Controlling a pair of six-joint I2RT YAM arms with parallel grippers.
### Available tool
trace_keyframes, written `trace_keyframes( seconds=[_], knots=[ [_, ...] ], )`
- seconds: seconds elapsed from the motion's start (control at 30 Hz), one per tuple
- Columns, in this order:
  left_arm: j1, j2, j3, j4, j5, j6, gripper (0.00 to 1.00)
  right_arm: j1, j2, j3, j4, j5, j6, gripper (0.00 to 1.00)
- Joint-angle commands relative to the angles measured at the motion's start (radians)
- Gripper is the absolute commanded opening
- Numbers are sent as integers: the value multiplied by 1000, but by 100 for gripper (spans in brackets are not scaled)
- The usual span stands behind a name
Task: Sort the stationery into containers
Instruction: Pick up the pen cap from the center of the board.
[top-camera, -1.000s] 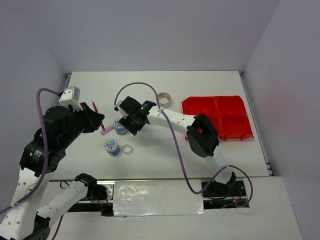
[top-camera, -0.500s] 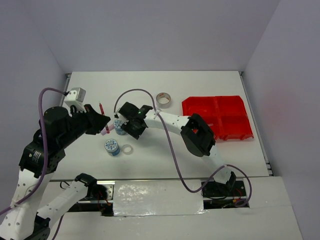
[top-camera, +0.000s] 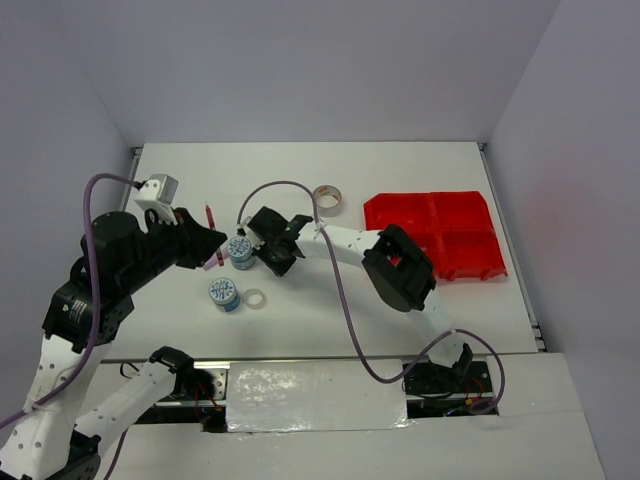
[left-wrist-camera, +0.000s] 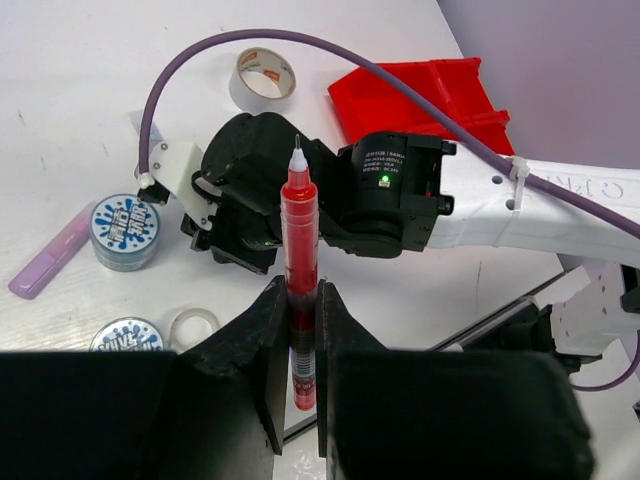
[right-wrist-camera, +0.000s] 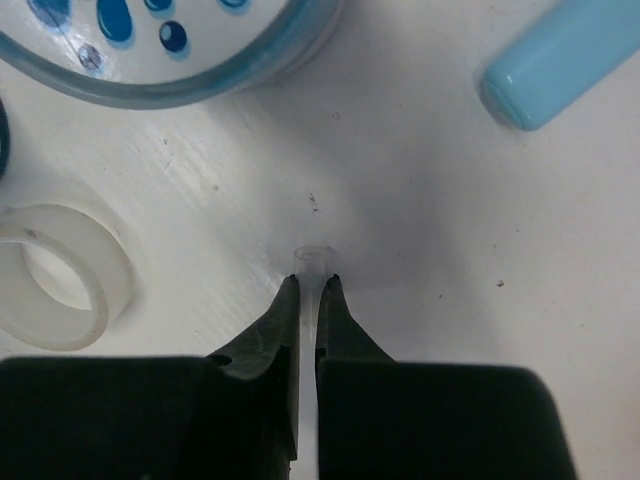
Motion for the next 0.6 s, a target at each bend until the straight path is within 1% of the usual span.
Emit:
trace_keyframes(
  seconds=[0.0, 0.03, 0.07, 0.1, 0.13, 0.17, 0.2, 0.23, 0.27, 0.3, 0.33, 0.37, 0.4, 0.43, 0.47, 0.5, 0.53, 0.57],
  knots=[
    [4, 6, -31, 82, 72, 24, 0, -10, -30, -87, 30, -23, 99, 0],
    [3, 9, -39, 99, 104, 28, 0, -25, -62, -107, 56, -41, 163, 0],
    [-2, 20, -45, 111, 142, 33, 0, -69, -151, -127, 76, -52, 203, 0],
    [-6, 28, -60, 144, 238, 40, 0, -98, -203, -187, 97, -61, 307, 0],
    [-9, 42, -68, 158, 282, 44, 0, -135, -270, -227, 167, -96, 369, 0],
    [-14, 48, -73, 166, 317, 44, 0, -208, -408, -279, 210, -111, 427, 0],
    [-16, 52, -89, 189, 360, 44, 0, -241, -474, -378, 247, -115, 549, 0],
    [-16, 63, -99, 201, 380, 42, 0, -273, -548, -424, 310, -93, 605, 0],
    [-22, 68, -116, 217, 401, 39, 0, -324, -678, -505, 335, -70, 694, 0],
    [-22, 78, -126, 265, 461, 30, 0, -341, -738, -540, 365, -43, 736, 0],
    [-26, 88, -137, 298, 503, 19, 0, -353, -860, -573, 382, -9, 782, 0],
    [-37, 98, -157, 332, 545, -13, 0, -364, -922, -638, 399, 63, 872, 0],
    [-46, 109, -169, 368, 617, -34, 0, -363, -978, -669, 410, 103, 921, 0],
    [-57, 130, -185, 463, 650, -60, 0, -363, -1086, -696, 437, 140, 972, 0],
    [-86, 141, -204, 503, 673, -80, 0, -361, -1140, -759, 468, 184, 1057, 0],
    [-104, 150, -211, 543, 684, -114, 0, -356, -1185, -791, 500, 207, 1099, 0],
    [-135, 167, -214, 610, 699, -127, 0, -347, -1272, -816, 546, 239, 1141, 0],
    [-149, 175, -220, 643, 705, -139, 0, -332, -1312, -860, 571, 276, 1196, 0]
  ],
)
